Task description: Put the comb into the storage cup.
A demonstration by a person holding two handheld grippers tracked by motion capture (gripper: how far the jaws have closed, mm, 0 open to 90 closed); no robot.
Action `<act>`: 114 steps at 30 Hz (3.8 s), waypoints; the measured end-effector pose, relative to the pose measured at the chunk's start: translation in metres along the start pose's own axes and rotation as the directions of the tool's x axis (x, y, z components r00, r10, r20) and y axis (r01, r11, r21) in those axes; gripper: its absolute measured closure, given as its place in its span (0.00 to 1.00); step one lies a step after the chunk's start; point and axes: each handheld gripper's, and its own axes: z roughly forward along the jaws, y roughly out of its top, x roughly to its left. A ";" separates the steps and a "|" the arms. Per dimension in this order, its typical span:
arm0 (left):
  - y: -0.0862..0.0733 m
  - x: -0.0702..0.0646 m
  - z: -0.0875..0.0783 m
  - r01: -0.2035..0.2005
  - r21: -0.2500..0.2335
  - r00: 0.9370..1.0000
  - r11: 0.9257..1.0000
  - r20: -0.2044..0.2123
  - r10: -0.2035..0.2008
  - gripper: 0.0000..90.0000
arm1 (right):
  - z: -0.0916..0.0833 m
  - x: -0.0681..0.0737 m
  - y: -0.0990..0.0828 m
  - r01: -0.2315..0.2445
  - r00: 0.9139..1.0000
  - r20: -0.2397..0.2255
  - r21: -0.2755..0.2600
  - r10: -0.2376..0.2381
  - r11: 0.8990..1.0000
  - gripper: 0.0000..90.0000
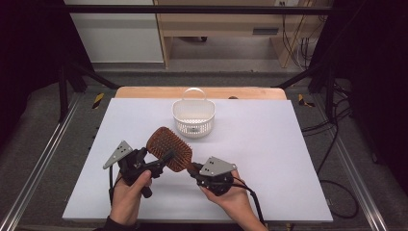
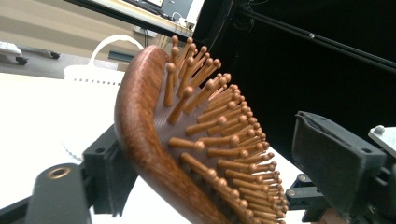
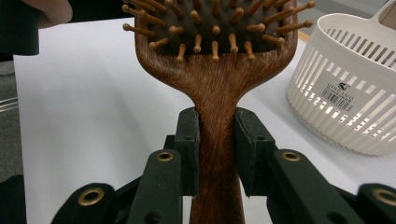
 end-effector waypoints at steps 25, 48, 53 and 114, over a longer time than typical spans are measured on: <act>0.001 0.007 -0.011 0.129 -0.034 0.991 0.991 0.024 -0.129 0.51 | 0.005 0.008 -0.001 0.010 1.000 -0.023 -0.002 -0.010 1.000 0.81; 0.002 -0.001 -0.013 0.166 -0.052 0.985 0.985 0.050 -0.163 0.57 | 0.010 0.006 -0.004 -0.027 0.997 -0.076 0.006 0.027 1.000 0.80; 0.002 -0.001 -0.013 0.172 -0.059 0.984 0.983 0.053 -0.169 0.57 | 0.010 0.006 -0.004 -0.035 0.996 -0.081 -0.002 0.035 0.999 0.80; 0.018 0.032 -0.046 0.200 -0.192 0.976 0.961 -0.051 -0.213 0.57 | -0.008 -0.057 -0.021 -0.247 0.965 0.073 -0.071 0.252 0.966 0.11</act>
